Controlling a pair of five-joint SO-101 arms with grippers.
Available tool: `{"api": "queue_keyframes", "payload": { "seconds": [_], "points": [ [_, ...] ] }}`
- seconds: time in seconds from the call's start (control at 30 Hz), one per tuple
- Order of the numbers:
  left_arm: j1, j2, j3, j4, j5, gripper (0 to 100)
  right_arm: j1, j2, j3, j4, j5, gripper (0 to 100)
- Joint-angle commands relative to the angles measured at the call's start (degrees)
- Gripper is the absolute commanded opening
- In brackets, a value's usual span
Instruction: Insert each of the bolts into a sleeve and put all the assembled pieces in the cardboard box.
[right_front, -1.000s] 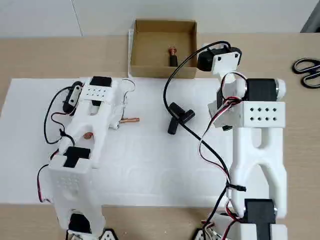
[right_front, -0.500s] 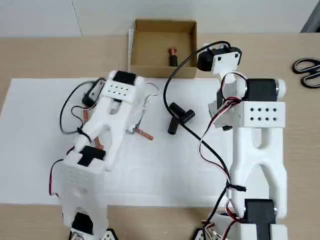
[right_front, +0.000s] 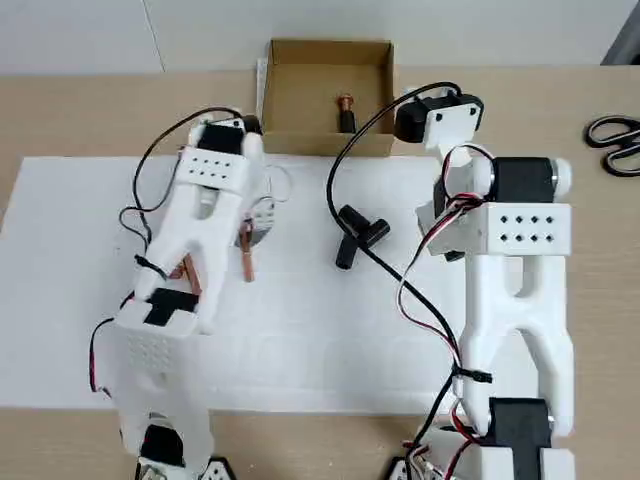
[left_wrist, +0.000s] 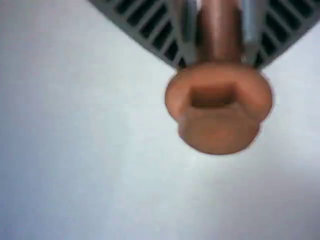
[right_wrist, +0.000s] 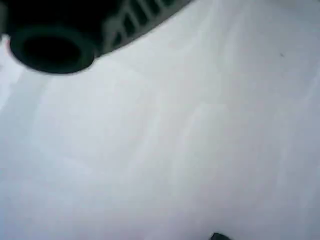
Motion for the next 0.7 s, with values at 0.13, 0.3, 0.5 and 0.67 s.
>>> {"api": "queue_keyframes", "payload": {
  "seconds": [0.13, 0.3, 0.5, 0.67],
  "points": [
    [-0.5, -0.6, -2.3, 0.8, -22.6, 1, 0.5, -2.8, -2.5, 0.3, -0.3, 4.9],
    [-0.5, 1.1, -1.8, 0.4, -22.9, 3, 0.3, -2.8, -2.5, 0.3, -0.3, 4.9],
    [-0.5, 6.9, -2.0, -1.6, -24.0, 10, 0.2, -2.8, -2.5, 0.4, -0.5, 4.7],
    [-0.4, 7.6, -2.2, -3.1, -23.6, 10, 0.2, -2.8, -2.4, 0.5, -0.5, 4.7]
  ]
}}
